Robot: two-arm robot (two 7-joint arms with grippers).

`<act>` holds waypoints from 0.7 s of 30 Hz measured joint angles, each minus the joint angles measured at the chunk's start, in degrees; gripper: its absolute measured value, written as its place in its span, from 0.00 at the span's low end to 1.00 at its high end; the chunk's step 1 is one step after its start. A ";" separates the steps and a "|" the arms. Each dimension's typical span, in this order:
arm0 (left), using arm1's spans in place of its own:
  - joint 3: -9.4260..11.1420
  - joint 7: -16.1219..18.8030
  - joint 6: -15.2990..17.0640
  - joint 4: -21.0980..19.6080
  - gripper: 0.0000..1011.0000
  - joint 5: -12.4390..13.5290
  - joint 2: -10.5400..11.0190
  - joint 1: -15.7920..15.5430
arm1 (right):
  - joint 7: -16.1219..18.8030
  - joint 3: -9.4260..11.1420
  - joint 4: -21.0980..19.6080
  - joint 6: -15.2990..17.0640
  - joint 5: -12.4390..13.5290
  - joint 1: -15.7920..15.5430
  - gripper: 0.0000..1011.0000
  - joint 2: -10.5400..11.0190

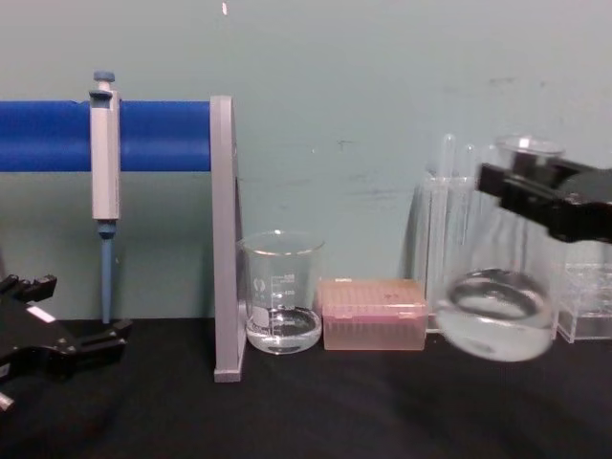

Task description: Grasp the erlenmeyer flask with one hand, shake it three times, then place it back.

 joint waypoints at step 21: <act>0.00 0.00 0.00 0.00 0.99 0.00 0.00 0.00 | 3.05 1.61 -0.03 2.05 -1.34 -0.50 0.45 -1.66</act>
